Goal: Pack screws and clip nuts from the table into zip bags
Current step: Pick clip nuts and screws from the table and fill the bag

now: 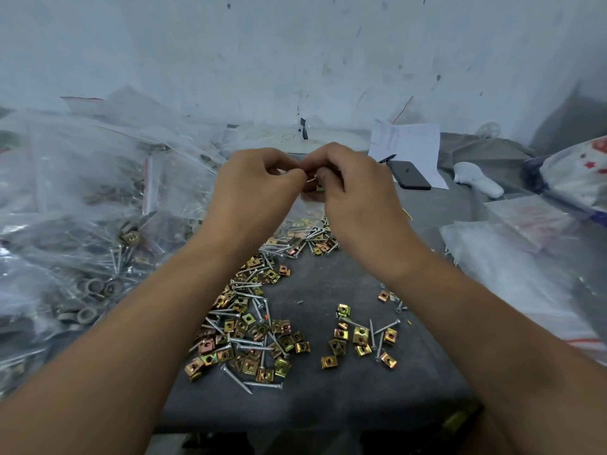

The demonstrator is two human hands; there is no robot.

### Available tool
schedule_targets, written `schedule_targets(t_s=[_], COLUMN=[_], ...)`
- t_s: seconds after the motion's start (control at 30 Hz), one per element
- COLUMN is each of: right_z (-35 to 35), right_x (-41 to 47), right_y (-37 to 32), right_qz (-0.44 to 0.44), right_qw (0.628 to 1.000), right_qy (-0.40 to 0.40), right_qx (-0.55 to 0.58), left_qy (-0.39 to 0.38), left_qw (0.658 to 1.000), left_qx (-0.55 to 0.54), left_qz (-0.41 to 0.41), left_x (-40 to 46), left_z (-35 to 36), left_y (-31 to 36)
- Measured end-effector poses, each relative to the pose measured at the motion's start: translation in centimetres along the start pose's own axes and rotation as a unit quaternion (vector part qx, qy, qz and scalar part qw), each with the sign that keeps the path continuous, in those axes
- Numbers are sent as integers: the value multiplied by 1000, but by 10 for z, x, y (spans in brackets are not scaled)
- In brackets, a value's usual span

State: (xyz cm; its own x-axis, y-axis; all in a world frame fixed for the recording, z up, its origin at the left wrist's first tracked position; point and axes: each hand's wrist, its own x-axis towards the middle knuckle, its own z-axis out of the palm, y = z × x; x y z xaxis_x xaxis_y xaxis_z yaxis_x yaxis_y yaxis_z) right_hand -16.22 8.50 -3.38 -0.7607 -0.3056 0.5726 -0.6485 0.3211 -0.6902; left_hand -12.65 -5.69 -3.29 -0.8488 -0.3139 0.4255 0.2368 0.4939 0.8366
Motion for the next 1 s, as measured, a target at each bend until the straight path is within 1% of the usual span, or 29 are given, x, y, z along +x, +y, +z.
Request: schedule_targets(t_s=[0.1, 0.2, 0.27, 0.33, 0.4, 0.47, 0.6, 0.7, 0.8, 0.83, 0.9, 0.93, 0.97, 1.0], right_z=[0, -3, -6, -10, -12, -14, -18, -22, -28, -32, -42, -47, -52, -56], right_x=[1, 5, 10, 16, 22, 26, 29, 28, 23, 22, 24, 27, 28, 29], right_y=[-2, -8, -15, -21, -27, -30, -28, -22, -16, -14, -8, -6, -4, -1], right_qz=[23, 27, 38, 53, 63, 68, 63, 31, -19, -41, -76, -77, -69, -59], right_qw=[999, 993, 979, 957, 942, 934, 939, 953, 966, 962, 936, 925, 924, 932], right_qy=[-17, -59, -106, -150, -173, -187, -180, -129, -117, -127, -141, -148, -153, -158], right_qx=[-19, -99, -168, -242, -280, -296, -285, -271, -230, -239, -314, -343, -344, -321], left_qy=[-7, -11, -17, -23, -28, -29, -32, -18, 7, 12, 20, 21, 20, 16], left_qw=[999, 998, 998, 998, 998, 998, 997, 995, 993, 991, 988, 986, 983, 981], left_qx=[-38, -55, -54, -46, -39, -44, -63, -85, -115, -128, -151, -162, -176, -190], left_qz=[-12, -19, -22, -24, -26, -31, -35, -40, -37, -36, -40, -43, -45, -46], left_x=[1, 2, 2, 1, 0, -1, 0, 1, 3, 4, 6, 7, 7, 8], left_z=[0, 2, 4, 5, 6, 6, 5, 4, -1, -4, -8, -10, -11, -11], left_y=[-1, -2, -3, -3, -4, -3, -4, -4, -6, -7, -9, -10, -10, -10])
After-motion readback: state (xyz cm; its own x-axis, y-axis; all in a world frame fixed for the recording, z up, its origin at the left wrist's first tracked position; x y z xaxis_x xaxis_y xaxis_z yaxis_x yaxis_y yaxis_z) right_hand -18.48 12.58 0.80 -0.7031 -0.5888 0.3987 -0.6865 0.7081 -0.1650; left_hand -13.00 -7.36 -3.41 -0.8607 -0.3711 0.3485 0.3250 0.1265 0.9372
